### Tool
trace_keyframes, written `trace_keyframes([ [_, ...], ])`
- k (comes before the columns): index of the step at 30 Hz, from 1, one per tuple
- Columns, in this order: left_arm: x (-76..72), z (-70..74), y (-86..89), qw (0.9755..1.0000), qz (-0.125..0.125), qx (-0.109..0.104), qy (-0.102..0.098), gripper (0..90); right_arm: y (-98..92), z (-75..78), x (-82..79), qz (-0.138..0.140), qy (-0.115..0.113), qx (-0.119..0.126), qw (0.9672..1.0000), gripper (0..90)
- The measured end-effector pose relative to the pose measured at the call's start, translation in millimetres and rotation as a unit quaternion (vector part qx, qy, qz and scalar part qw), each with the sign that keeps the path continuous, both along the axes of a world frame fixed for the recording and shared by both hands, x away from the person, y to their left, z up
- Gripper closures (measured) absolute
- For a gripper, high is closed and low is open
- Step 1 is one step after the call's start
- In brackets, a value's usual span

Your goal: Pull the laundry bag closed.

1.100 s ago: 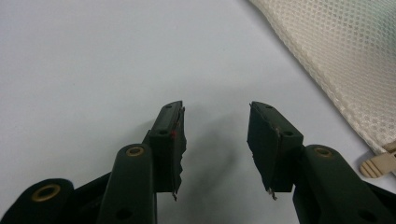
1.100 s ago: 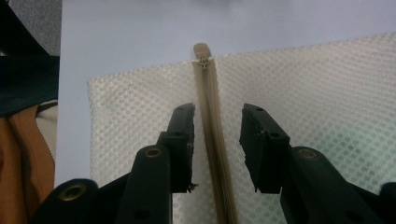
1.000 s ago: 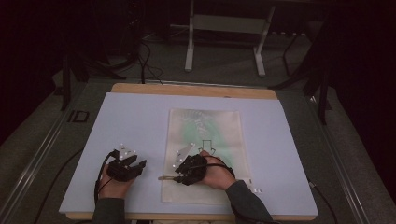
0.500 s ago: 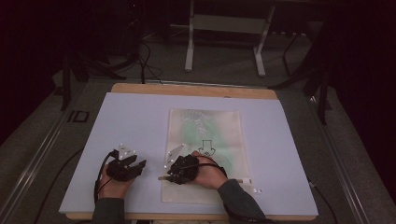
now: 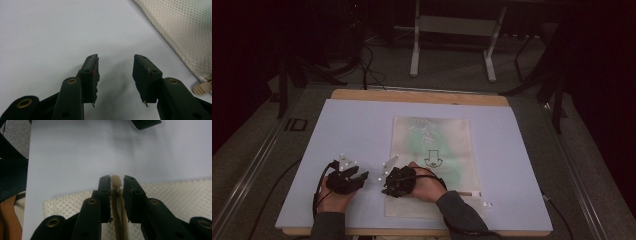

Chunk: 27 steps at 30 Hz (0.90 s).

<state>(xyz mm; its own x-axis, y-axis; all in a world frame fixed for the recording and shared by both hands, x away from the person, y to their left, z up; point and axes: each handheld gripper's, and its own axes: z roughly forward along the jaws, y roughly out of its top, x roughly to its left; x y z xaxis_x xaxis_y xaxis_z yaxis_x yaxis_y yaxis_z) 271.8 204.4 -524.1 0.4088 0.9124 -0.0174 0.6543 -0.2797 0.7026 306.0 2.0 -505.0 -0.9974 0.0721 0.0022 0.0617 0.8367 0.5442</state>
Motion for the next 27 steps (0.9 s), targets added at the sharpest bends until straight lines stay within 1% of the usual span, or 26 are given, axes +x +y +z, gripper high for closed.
trace_keyframes([
  [6,0.1,0.1,0.4,1.0000,0.000,0.000,0.000,55.3,7.5,-2.9,1.1,0.000,0.004,-0.003,1.0000,76.2],
  [11,0.0,0.2,0.8,1.0000,0.000,0.000,0.000,55.2,13.4,-5.2,1.0,0.002,-0.001,-0.011,0.9999,76.4],
  [14,-0.1,0.3,1.1,1.0000,0.001,-0.001,-0.001,55.3,18.1,-7.7,1.4,0.002,-0.005,-0.020,0.9998,76.5],
  [15,0.0,0.3,1.4,1.0000,0.001,0.000,-0.001,55.2,20.8,-9.7,0.1,0.000,-0.009,-0.028,0.9996,76.7],
  [19,0.0,0.3,1.0,1.0000,0.000,0.000,0.000,55.2,23.5,-8.9,-0.3,-0.004,-0.011,-0.035,0.9993,80.6],
  [23,0.0,0.4,1.1,1.0000,0.000,0.000,-0.001,55.2,24.6,-8.3,0.8,0.001,-0.011,-0.037,0.9993,80.9],
  [25,-0.1,0.4,1.3,1.0000,0.000,-0.001,-0.001,55.2,24.3,-7.9,0.4,0.001,-0.012,-0.032,0.9994,80.8],
  [27,-0.2,0.6,1.5,1.0000,0.000,-0.001,-0.002,55.2,22.8,-6.6,0.9,0.001,-0.012,-0.021,0.9997,80.9],
])
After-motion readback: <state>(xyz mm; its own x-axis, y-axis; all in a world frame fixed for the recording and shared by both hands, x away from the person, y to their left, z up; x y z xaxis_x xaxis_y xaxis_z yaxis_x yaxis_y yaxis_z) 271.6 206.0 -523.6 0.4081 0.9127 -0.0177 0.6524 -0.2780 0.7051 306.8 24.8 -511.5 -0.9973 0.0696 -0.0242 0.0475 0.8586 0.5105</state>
